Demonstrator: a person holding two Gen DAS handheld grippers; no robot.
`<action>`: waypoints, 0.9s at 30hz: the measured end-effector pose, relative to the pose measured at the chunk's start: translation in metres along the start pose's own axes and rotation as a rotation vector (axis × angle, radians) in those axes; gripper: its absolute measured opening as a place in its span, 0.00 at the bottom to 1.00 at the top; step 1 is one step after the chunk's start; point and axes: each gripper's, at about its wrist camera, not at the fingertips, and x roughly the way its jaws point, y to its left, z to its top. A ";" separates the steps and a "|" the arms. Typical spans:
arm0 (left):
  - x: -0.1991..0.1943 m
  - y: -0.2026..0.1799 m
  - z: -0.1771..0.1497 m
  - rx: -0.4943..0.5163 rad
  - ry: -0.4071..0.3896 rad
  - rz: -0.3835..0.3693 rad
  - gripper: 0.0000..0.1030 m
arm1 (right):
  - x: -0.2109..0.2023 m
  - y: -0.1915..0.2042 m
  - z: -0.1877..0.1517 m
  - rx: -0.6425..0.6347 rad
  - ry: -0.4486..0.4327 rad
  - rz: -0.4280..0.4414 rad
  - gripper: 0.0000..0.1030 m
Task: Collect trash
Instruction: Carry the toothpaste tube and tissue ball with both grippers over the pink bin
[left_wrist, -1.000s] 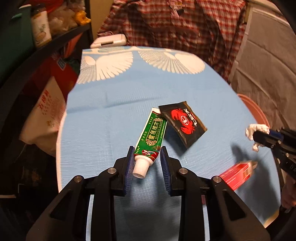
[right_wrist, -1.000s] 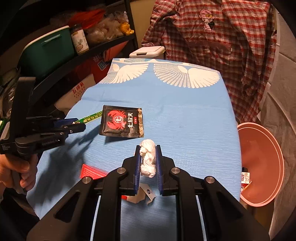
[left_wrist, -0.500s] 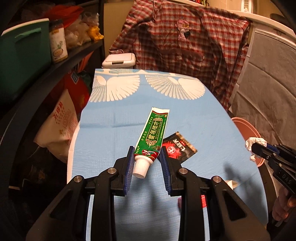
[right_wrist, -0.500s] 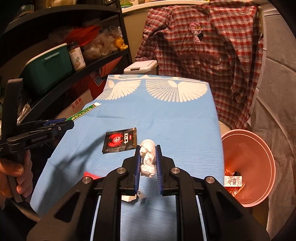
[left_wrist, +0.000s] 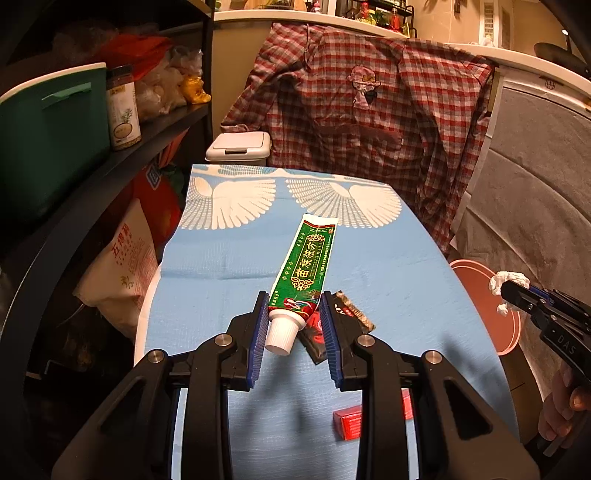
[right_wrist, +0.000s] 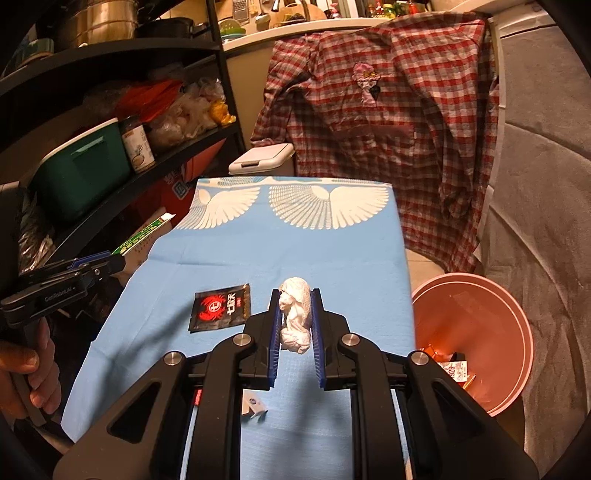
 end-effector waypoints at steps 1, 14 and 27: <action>-0.001 -0.001 0.001 0.000 -0.004 -0.001 0.27 | -0.001 -0.001 0.001 -0.001 -0.004 -0.004 0.15; -0.008 -0.023 0.008 0.002 -0.054 -0.012 0.27 | -0.018 -0.024 0.015 0.020 -0.069 -0.057 0.15; -0.011 -0.051 0.019 -0.005 -0.093 -0.029 0.27 | -0.037 -0.064 0.030 0.087 -0.126 -0.117 0.15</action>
